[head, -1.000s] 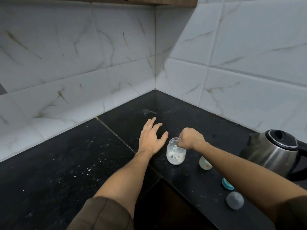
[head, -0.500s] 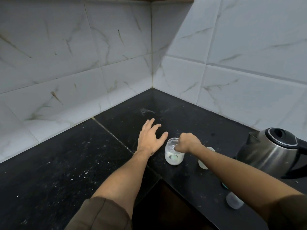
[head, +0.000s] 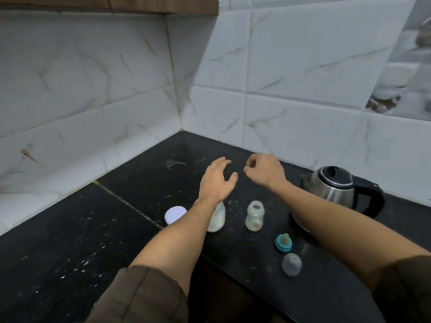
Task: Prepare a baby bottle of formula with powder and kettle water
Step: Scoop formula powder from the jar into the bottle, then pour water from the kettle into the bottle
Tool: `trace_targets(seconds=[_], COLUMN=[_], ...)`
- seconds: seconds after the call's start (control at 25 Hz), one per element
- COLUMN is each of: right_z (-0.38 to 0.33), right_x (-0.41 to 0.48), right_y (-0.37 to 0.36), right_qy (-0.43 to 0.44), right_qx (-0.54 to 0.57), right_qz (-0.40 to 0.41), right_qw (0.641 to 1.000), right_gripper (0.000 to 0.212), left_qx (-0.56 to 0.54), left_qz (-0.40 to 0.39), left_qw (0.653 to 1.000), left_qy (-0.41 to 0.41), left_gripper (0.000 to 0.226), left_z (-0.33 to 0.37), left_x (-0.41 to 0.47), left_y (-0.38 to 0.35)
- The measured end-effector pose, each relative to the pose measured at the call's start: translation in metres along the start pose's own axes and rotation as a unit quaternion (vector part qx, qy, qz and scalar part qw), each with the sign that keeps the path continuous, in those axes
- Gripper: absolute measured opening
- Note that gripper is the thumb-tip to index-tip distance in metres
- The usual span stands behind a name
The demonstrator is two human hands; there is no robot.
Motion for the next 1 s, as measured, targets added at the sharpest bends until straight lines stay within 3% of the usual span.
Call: trace_targets(seconds=[0.24, 0.4, 0.56, 0.84, 1.0], right_z=[0.095, 0.156, 0.212, 0.279, 0.283], right_x=[-0.017, -0.032, -0.052, -0.079, -0.076], right_y=[0.086, 0.125, 0.149, 0.136, 0.131], right_qy=[-0.062, -0.106, -0.16, -0.274, -0.281], right_qx=[-0.012, -0.044, -0.059, 0.0, 0.059], right_qz=[0.123, 0.156, 0.179, 0.098, 0.077], right_qw=[0.99, 0.981, 0.969, 0.957, 0.955], right_gripper=[0.03, 0.033, 0.036, 0.063, 0.065], left_qx=[-0.082, -0.119, -0.156, -0.07, 0.06], left_qz=[-0.128, -0.194, -0.22, -0.139, -0.13], left_qw=[0.988, 0.972, 0.961, 0.985, 0.987], left_qy=[0.019, 0.051, 0.069, 0.072, 0.077], left_gripper=[0.063, 0.074, 0.07, 0.057, 0.074], left_z=[0.094, 0.125, 0.145, 0.126, 0.094], left_x=[0.005, -0.002, -0.007, -0.009, -0.008], left_y=[-0.096, -0.143, -0.169, -0.147, -0.135])
Point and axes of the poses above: each hand's wrist, its own x-axis towards the middle knuckle, its own y-axis out of the back of the hand, z = x × y, the point moved 9 cm from there along x, towards the middle knuckle, and after that the axes turned 2 degrees about -x, right-handed, at the moved point
